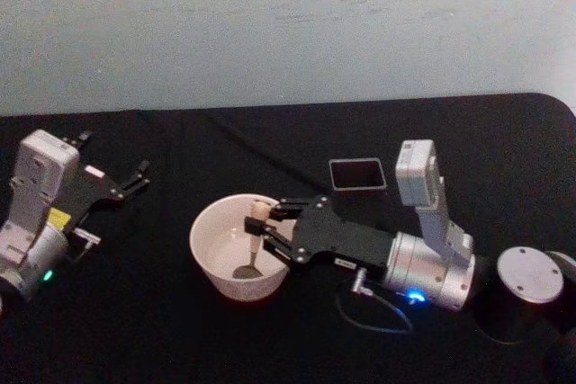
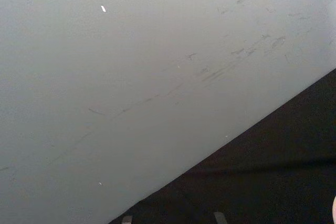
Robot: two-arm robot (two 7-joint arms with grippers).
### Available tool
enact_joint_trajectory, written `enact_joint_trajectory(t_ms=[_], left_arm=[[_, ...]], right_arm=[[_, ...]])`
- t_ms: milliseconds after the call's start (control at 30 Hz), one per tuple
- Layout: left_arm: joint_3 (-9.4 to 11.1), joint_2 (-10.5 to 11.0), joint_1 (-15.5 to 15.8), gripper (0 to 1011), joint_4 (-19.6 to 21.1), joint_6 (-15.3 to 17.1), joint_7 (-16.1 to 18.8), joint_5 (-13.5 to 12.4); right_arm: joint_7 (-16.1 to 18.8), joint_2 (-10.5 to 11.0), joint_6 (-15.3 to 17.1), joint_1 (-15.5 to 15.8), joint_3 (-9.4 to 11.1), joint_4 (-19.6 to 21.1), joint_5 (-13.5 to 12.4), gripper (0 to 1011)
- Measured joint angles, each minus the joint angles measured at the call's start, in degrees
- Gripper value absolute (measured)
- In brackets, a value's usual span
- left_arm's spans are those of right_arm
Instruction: Pick up the stirring spoon with one hand, stir inside the cup, then place it back in its original position.
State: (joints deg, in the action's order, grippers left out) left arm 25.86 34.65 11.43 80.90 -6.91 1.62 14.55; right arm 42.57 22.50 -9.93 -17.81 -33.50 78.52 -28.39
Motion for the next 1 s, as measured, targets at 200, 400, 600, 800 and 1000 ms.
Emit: enact_joint_trajectory(t_ms=[200, 400, 600, 800, 1000], left_arm=[[0.0, 0.0, 0.0, 1001, 0.0, 0.0, 0.0, 0.0], [0.0, 0.0, 0.0, 1001, 0.0, 0.0, 0.0, 0.0], [0.0, 0.0, 0.0, 1001, 0.0, 0.0, 0.0, 0.0], [0.0, 0.0, 0.0, 1001, 0.0, 0.0, 0.0, 0.0], [0.0, 0.0, 0.0, 1001, 0.0, 0.0, 0.0, 0.0]], right_arm=[[-0.5, -2.1, -0.2, -1.2, -1.2, -1.5, 0.2, 197], [-1.9, -4.4, -1.0, -3.3, -1.5, -4.6, 1.2, 197], [-3.1, -5.5, -1.9, -4.8, -1.1, -7.0, 2.4, 197], [-3.6, -5.2, -2.1, -4.9, -0.1, -7.3, 2.9, 197], [-3.7, -4.1, -2.0, -4.0, 0.8, -5.8, 2.7, 197]])
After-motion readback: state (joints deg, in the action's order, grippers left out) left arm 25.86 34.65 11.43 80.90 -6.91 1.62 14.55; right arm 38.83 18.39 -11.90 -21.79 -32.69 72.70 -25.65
